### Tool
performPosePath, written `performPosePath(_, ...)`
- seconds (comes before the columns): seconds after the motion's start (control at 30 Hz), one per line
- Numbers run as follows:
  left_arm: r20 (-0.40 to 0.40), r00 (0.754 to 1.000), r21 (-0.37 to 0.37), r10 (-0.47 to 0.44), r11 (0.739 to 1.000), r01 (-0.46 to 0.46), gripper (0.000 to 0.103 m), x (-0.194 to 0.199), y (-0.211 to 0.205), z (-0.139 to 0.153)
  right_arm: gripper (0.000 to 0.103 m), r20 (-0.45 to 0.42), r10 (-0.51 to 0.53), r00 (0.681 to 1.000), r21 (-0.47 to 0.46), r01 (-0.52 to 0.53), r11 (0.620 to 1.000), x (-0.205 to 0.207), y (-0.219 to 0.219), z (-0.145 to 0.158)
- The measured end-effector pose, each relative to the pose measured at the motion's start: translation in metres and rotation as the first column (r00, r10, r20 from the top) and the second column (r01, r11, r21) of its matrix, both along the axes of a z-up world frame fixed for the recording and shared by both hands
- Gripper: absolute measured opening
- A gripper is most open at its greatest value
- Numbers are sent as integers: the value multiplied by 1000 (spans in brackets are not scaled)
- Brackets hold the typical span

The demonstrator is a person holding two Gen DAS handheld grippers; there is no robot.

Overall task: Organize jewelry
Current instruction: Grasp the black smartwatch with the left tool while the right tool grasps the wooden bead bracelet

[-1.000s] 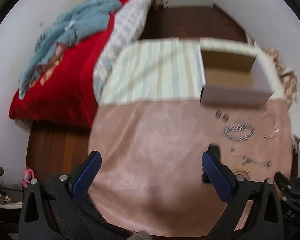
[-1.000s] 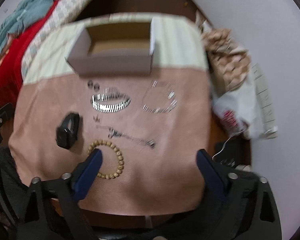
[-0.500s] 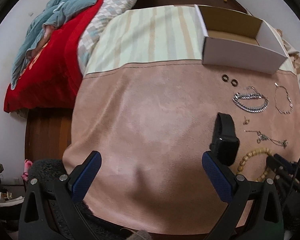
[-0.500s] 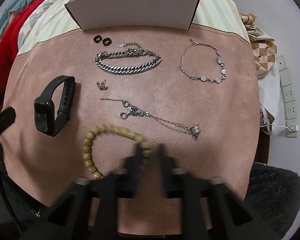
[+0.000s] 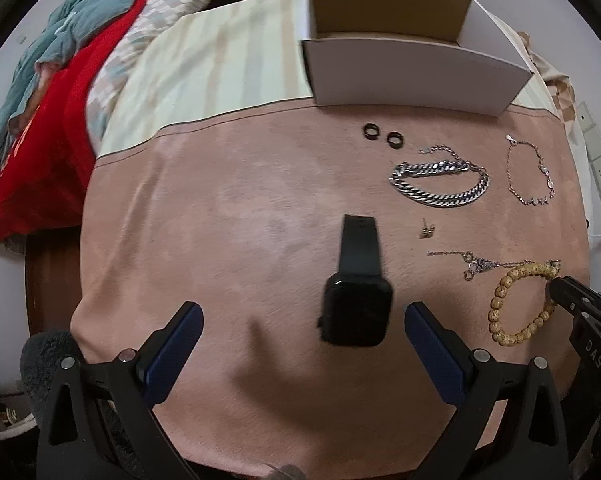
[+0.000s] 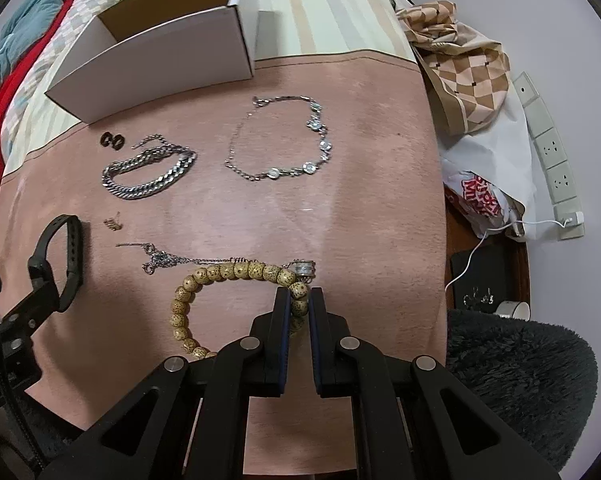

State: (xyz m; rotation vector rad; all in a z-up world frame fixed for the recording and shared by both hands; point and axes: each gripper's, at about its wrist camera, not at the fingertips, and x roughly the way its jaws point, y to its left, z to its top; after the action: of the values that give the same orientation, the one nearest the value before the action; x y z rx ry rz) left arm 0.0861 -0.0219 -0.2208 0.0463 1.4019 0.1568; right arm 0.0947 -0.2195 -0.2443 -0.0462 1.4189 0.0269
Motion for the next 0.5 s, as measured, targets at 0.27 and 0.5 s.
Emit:
performPosePath(0.27,17,996,-29,-86,996,86,47,7,-16,-8,9,-13,-7,1000,10,8,1000,9,-10,-10)
performPosePath(0.5,69,990,-29,-120,992,122,30,4,-21,2,9,7,1,1000,43,-2,999,11,-9,-1)
